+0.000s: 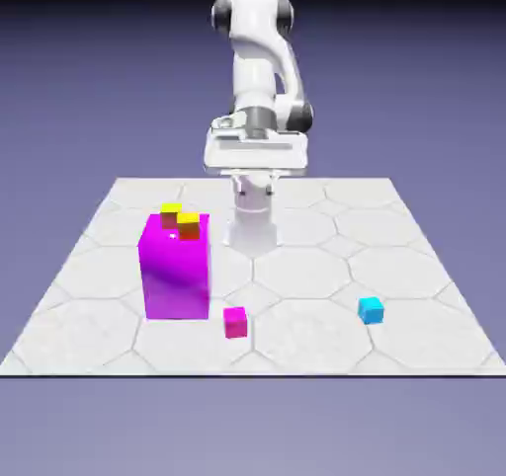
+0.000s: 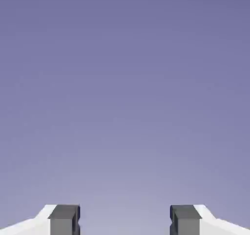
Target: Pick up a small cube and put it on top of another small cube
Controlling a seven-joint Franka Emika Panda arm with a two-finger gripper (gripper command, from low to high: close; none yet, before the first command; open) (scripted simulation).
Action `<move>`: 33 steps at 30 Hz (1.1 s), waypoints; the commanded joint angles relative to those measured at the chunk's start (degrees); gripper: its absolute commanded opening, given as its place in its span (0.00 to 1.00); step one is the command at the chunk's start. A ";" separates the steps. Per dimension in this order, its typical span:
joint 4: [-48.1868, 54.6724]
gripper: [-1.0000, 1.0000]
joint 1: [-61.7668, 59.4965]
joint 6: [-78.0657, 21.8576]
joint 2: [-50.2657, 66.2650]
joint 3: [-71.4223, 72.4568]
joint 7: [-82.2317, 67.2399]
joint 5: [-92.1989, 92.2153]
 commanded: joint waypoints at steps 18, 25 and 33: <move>32.27 0.50 1.00 -44.86 37.21 -1.46 -2.36 -3.23; 44.82 0.50 1.38 -62.30 51.68 -2.03 -3.28 -4.49; 59.16 0.50 1.83 -82.23 68.21 -2.68 -4.33 -5.93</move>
